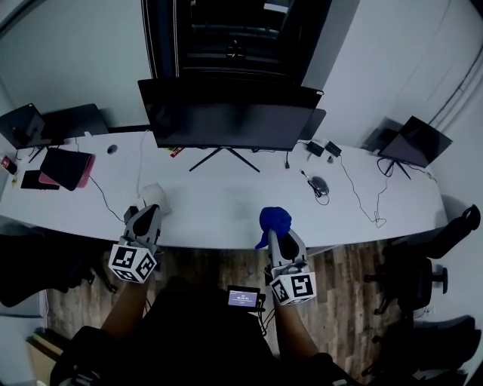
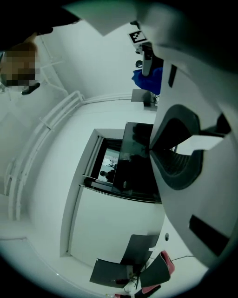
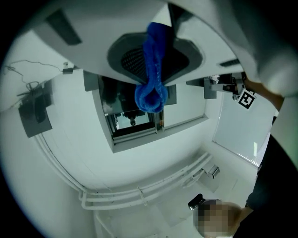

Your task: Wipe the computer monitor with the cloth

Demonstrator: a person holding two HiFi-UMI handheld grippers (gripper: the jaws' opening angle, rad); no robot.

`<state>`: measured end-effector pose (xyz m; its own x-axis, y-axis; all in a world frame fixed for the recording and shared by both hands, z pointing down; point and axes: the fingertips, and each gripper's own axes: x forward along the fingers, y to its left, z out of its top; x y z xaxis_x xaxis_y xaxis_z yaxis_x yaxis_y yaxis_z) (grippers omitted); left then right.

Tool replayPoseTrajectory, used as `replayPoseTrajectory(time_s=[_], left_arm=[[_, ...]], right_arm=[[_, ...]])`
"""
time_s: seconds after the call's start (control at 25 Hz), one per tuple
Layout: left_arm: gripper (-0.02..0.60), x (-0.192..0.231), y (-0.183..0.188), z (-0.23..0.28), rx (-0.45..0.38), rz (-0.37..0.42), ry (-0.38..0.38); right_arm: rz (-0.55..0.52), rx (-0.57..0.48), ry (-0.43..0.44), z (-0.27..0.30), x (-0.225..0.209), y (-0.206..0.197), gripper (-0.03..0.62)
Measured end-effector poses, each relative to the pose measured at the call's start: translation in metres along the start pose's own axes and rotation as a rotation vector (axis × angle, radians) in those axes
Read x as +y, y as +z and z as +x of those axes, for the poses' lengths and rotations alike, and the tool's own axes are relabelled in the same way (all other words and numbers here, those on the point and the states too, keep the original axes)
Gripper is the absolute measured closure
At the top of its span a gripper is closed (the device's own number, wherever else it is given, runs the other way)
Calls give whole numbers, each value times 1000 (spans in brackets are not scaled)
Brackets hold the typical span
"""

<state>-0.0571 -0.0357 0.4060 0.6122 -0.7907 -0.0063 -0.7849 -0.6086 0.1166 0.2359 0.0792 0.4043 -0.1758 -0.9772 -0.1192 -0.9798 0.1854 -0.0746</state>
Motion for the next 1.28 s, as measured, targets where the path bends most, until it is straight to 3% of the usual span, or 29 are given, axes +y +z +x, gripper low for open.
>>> replayPoseTrajectory(time_s=[0.2,0.44,0.68,0.92,1.12,1.28], left_arm=[[586,34,10,23,-9,13,44],[586,87,27,70,-27,17,64],[586,127,26,117,16,-17,12],[586,166,32,150,1,-29,-3],[586,192,39,171,-17,-24,-28],[586,205,40,181,-19,-32,-48]], right_arm=[[-38,-53,71,61,-3,21,520],[-155,-136,198,159,28,61,520],[-298,-214,316,257,59,113,520],[-491,-279,382,346,101,165,520],[-651,-280,460,414,142,181,520],[-766,-189,502,461,173,166,520]])
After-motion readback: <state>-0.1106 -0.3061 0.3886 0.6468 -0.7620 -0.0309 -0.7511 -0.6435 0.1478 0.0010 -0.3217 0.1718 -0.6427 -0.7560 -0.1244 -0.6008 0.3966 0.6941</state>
